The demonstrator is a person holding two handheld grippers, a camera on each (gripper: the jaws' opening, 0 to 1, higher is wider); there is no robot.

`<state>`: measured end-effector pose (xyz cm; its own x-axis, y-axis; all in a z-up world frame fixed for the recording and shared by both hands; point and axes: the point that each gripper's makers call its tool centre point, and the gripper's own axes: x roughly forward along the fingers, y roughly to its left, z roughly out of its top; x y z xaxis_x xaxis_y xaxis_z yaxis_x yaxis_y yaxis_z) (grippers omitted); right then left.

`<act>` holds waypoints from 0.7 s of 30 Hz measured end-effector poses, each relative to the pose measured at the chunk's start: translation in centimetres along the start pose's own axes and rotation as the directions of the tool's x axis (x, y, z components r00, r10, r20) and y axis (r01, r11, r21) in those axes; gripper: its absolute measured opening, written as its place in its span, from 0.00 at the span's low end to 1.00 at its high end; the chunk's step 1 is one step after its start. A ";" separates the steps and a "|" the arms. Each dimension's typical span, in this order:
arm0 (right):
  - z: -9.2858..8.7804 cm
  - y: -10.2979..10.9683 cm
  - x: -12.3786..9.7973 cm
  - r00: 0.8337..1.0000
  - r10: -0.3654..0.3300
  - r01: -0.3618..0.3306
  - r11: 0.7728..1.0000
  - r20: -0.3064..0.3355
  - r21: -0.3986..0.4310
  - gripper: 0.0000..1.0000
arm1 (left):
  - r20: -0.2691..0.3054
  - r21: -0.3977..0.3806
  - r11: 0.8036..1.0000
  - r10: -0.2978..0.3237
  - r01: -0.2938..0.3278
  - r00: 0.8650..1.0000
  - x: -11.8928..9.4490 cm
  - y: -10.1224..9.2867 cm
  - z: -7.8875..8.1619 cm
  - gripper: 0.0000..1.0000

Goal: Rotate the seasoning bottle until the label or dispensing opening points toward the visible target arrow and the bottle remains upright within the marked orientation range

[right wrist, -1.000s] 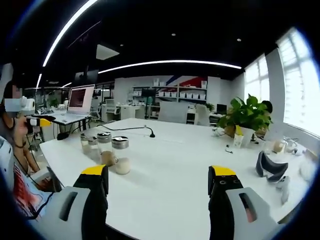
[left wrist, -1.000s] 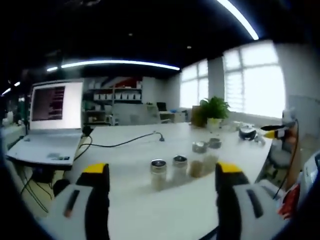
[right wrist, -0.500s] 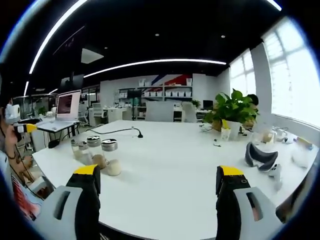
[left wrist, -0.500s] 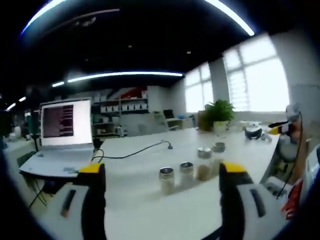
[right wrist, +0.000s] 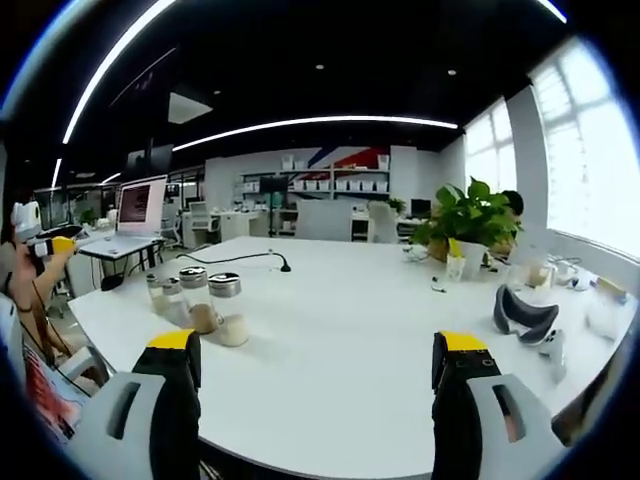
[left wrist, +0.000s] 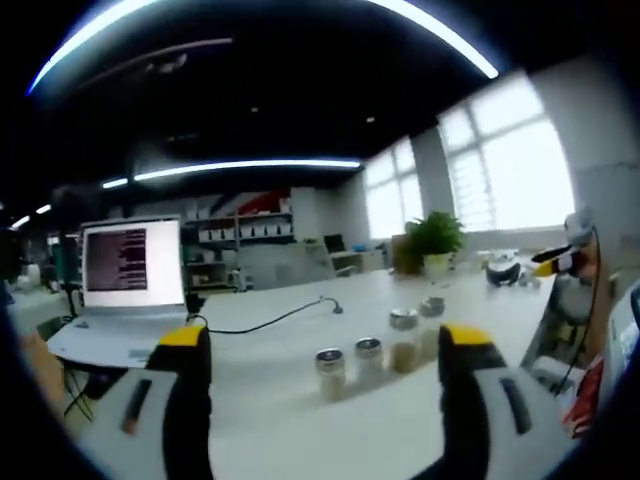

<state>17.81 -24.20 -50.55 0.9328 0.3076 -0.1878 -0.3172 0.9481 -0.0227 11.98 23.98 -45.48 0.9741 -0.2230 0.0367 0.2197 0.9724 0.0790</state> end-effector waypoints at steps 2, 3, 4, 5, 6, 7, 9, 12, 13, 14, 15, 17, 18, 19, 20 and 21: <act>-0.1 0.2 0.2 1.000 0.007 -0.007 1.000 -0.004 0.001 0.99 | 0.000 -0.008 1.000 0.002 -0.002 1.000 0.1 0.1 -0.1 1.00; -0.1 0.2 0.3 1.000 0.009 -0.009 1.000 -0.007 0.000 0.99 | -0.003 -0.013 1.000 -0.001 0.001 1.000 0.2 0.2 -0.2 1.00; -0.2 0.2 0.4 1.000 0.011 -0.011 1.000 -0.010 -0.001 0.99 | -0.005 -0.016 1.000 -0.003 0.003 1.000 0.2 0.2 -0.2 1.00; -0.2 0.3 0.4 1.000 0.014 -0.014 1.000 -0.014 -0.003 0.99 | -0.006 -0.019 1.000 -0.004 0.004 1.000 0.1 0.2 -0.3 1.00; -0.3 0.3 0.4 1.000 0.016 -0.016 1.000 -0.016 -0.004 0.98 | -0.006 -0.021 1.000 -0.003 0.003 1.000 0.1 0.2 -0.3 1.00; -0.3 0.4 0.5 1.000 0.019 -0.019 1.000 -0.018 -0.004 0.98 | -0.005 -0.022 1.000 0.000 0.000 1.000 0.1 0.3 -0.3 1.00; -0.3 0.5 0.5 1.000 0.027 -0.027 1.000 -0.016 -0.002 0.98 | -0.001 -0.022 1.000 0.005 -0.005 1.000 0.0 0.4 -0.2 1.00; -0.3 0.5 0.5 1.000 0.027 -0.027 1.000 -0.015 -0.001 0.98 | 0.006 -0.026 1.000 0.008 -0.007 1.000 -0.1 0.5 0.0 1.00; -0.3 0.5 0.4 1.000 0.026 -0.026 1.000 -0.016 -0.001 0.98 | 0.007 -0.027 1.000 0.009 -0.009 1.000 -0.1 0.5 0.0 1.00; -0.3 0.5 0.4 1.000 0.025 -0.025 1.000 -0.016 -0.002 0.98 | 0.007 -0.027 1.000 0.010 -0.010 1.000 -0.1 0.5 0.0 1.00; -0.3 0.5 0.4 1.000 0.025 -0.025 1.000 -0.016 -0.002 0.98 | 0.006 -0.028 1.000 0.012 -0.011 1.000 -0.2 0.6 -0.1 1.00; -0.3 0.5 0.3 1.000 0.025 -0.025 1.000 -0.014 -0.001 0.98 | 0.004 -0.028 1.000 0.013 -0.013 1.000 -0.2 0.6 -0.1 1.00; -0.3 0.5 0.3 1.000 0.025 -0.025 1.000 -0.014 -0.001 0.97 | 0.005 -0.028 1.000 0.014 -0.014 1.000 -0.3 0.5 -0.1 1.00; -0.3 0.5 0.3 1.000 0.025 -0.025 1.000 -0.015 -0.002 0.97 | 0.006 -0.027 1.000 0.014 -0.014 1.000 -0.3 0.5 -0.1 1.00; -0.4 0.6 0.4 0.999 0.028 -0.028 1.000 -0.017 -0.003 0.97 | 0.006 -0.027 1.000 0.013 -0.012 1.000 -0.3 0.5 -0.1 1.00; -0.4 0.6 0.4 0.999 0.030 -0.030 1.000 -0.019 -0.004 0.97 | 0.005 -0.026 1.000 0.010 -0.010 1.000 -0.3 0.4 -0.1 1.00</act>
<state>17.89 -23.54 -51.08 0.9196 0.3339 -0.2071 -0.3455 0.9382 -0.0212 11.78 24.45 -45.57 0.9761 -0.2133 0.0421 0.2110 0.9761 0.0524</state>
